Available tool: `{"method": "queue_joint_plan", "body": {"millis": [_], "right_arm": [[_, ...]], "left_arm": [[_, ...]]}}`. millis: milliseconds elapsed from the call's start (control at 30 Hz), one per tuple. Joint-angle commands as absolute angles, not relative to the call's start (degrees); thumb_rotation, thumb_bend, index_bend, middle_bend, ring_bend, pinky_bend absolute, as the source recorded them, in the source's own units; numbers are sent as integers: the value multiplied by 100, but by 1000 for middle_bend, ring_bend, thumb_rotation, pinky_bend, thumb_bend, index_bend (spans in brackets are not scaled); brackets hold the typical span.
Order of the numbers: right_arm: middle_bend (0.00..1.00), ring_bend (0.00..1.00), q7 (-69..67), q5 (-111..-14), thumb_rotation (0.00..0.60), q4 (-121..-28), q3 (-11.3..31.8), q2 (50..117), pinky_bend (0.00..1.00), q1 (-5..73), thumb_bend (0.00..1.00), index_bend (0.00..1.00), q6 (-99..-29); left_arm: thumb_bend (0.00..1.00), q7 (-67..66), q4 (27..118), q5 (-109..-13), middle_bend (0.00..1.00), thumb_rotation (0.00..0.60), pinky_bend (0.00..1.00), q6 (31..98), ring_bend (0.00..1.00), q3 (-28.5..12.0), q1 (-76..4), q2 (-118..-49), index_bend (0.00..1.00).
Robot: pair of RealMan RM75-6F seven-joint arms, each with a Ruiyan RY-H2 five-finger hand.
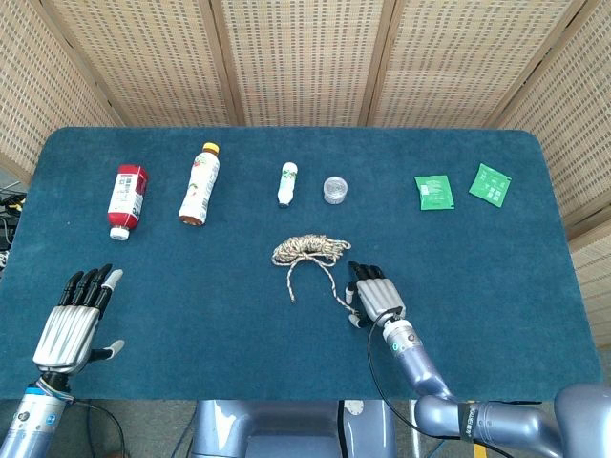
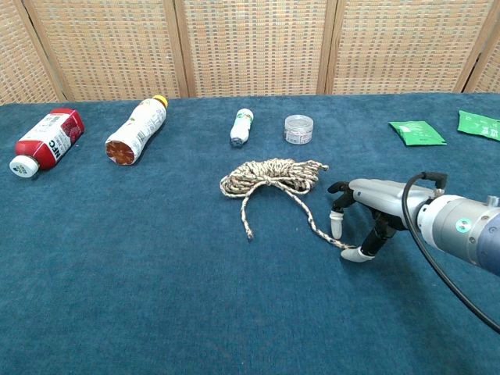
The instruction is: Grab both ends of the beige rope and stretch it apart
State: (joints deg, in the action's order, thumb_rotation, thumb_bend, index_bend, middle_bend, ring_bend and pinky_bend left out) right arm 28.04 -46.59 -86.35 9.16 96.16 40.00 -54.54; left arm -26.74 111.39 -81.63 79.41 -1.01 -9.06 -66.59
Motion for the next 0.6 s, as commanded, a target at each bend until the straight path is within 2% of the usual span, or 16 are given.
{"method": "queue_joint_plan", "body": {"millis": [33,167,300,600], "right_arm": [[4,0,2812,-4640,600,-8618,907,9635,0,4011,287,489,-5458],[13,0,2841,-4616,600,-8556,892,9683,0,4038,294,509,-5473],[30,0,2844,-4571,600,-8466,901,9754,0,4054,330,553,-5501],[46,0,2832,-4513,600,-8363,911,9841,0,4105,412,579,-5451]], "left_arm": [[0,-2680,11140,-8159,0,600,0,7938,0,-99,-912,-6659,0],[0,-2685,11144,-8165,0,600,0,7953,0,-93,-913,-6660,0],[0,-2688,11137,-8158,0,600,0,7958,0,-91,-917,-6669,0],[0,-2726,11126,-8126,0,600,0,7952,0,-91,-935,-6695,0]]}}
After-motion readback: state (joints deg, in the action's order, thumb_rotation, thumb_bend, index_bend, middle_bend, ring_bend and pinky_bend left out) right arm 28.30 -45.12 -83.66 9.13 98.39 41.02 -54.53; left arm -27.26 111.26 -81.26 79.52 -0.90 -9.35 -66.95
